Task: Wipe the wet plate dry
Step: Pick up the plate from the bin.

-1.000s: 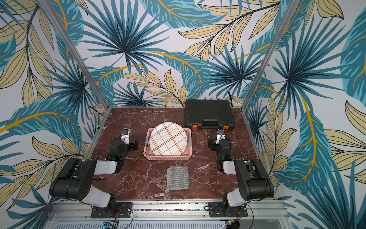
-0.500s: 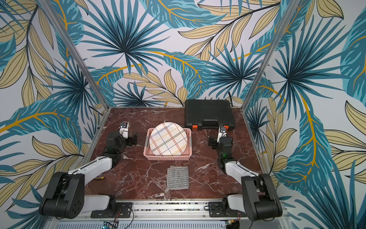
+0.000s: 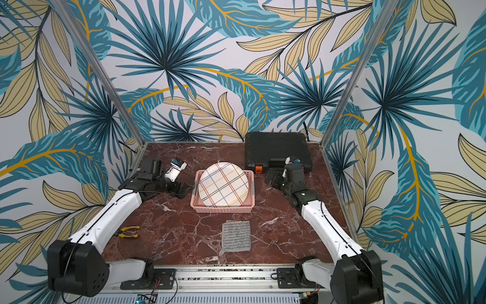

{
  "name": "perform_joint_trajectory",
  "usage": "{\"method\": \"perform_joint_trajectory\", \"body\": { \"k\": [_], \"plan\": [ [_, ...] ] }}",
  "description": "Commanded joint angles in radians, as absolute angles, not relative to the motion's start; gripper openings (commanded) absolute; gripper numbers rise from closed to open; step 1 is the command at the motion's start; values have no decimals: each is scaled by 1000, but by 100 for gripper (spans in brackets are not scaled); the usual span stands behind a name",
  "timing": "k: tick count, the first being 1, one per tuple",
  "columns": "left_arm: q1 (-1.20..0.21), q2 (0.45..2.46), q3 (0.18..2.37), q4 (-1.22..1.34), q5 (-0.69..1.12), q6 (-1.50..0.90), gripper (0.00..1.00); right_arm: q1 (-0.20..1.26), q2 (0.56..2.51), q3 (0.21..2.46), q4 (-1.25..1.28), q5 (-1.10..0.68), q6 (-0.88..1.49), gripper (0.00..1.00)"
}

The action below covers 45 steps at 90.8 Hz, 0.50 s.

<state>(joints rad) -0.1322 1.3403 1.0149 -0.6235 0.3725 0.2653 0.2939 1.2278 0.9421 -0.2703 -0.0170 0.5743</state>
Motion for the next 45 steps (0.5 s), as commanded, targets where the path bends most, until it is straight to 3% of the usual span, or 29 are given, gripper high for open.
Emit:
{"method": "perform_joint_trajectory", "body": {
  "k": [1, 13, 31, 45],
  "plan": [
    [-142, 1381, 1034, -706, 427, 274, 100, 396, 1275, 1032, -438, -30, 536, 100],
    [-156, 1435, 1017, -708, 441, 276, 100, 459, 1363, 1082, -397, -170, 498, 100],
    [-186, 1469, 1005, -690, 470, 246, 99, 497, 1559, 1209, -466, -171, 455, 89],
    [-187, 1468, 979, -645, 506, 216, 93, 503, 1632, 1250, -477, -129, 415, 84]
  ]
}}
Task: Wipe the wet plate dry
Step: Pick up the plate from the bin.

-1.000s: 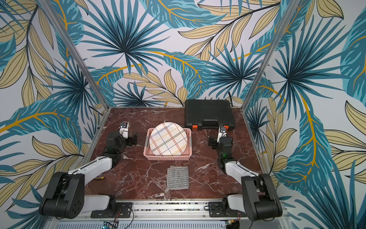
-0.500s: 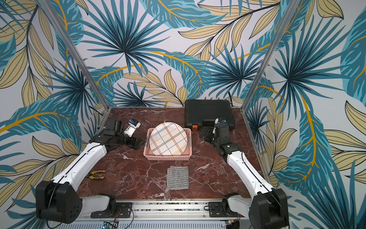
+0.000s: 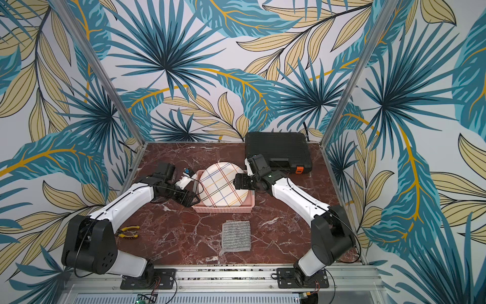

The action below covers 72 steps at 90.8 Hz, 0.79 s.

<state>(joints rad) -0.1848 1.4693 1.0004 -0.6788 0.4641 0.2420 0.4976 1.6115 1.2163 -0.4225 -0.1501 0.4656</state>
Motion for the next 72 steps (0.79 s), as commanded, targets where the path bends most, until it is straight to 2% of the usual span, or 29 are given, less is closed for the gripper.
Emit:
{"method": "perform_joint_trajectory", "body": {
  "k": [1, 21, 49, 72],
  "plan": [
    [-187, 1470, 978, -642, 506, 216, 93, 503, 1639, 1255, -481, -123, 412, 83],
    [-192, 1516, 993, -634, 524, 192, 86, 503, 1740, 1338, -523, -70, 347, 74],
    [-192, 1527, 974, -595, 515, 160, 85, 502, 1848, 1442, -551, 45, 277, 69],
    [-193, 1548, 970, -588, 521, 154, 85, 502, 1897, 1470, -563, 58, 250, 68]
  ]
}}
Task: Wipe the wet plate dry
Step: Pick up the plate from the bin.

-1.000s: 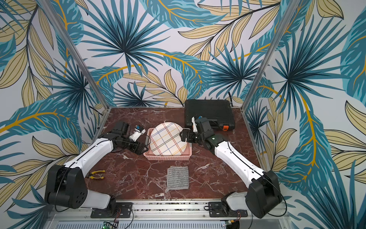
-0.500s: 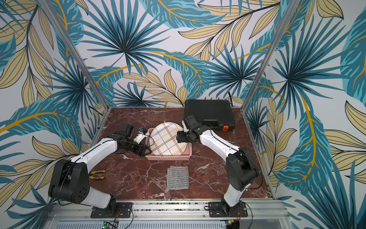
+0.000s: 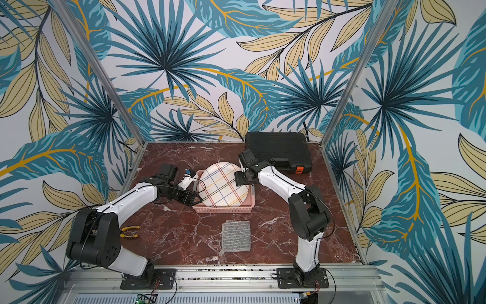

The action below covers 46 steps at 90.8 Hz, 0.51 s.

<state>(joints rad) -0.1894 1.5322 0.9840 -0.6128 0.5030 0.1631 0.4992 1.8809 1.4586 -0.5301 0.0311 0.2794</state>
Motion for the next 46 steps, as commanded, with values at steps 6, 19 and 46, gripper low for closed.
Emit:
{"method": "perform_joint_trajectory", "body": {
  "k": [6, 19, 46],
  "plan": [
    [-194, 1556, 966, -584, 524, 153, 85, 501, 1896, 1459, -550, 50, 243, 67],
    [-193, 1573, 965, -583, 532, 150, 84, 501, 1909, 1453, -540, 13, 235, 67],
    [-196, 1588, 961, -579, 537, 149, 83, 499, 1900, 1423, -514, 22, 224, 65]
  ]
}}
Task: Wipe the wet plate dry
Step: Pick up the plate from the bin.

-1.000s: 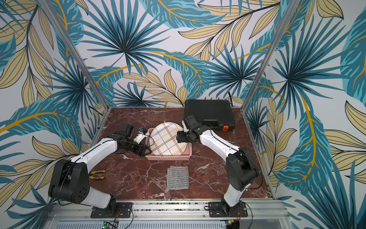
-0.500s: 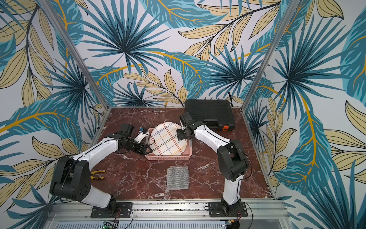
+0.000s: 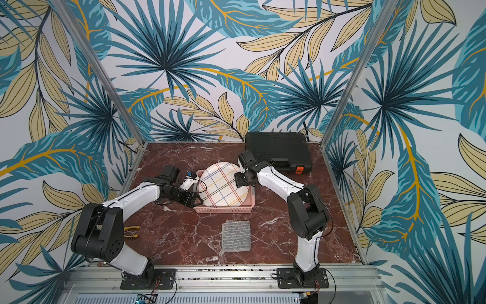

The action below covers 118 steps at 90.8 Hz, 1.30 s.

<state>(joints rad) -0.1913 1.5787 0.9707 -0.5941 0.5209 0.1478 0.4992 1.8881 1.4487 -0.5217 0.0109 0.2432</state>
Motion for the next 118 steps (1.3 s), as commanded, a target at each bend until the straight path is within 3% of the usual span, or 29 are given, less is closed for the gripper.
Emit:
{"method": "perform_joint_trajectory", "body": {
  "k": [1, 11, 32, 63, 77, 118],
  "plan": [
    [-195, 1589, 962, -578, 536, 148, 83, 499, 1900, 1422, -514, 23, 222, 66],
    [-196, 1588, 961, -578, 534, 148, 83, 498, 1903, 1419, -513, 47, 205, 70],
    [-196, 1586, 958, -575, 535, 149, 83, 498, 1905, 1413, -507, 10, 190, 69],
    [-197, 1592, 951, -572, 544, 150, 82, 491, 1863, 1333, -405, -158, 265, 51],
    [-198, 1603, 952, -577, 557, 152, 76, 487, 1853, 1297, -359, -242, 286, 50],
    [-198, 1602, 951, -567, 539, 151, 73, 446, 1841, 1231, -236, -526, 345, 43]
  ]
}}
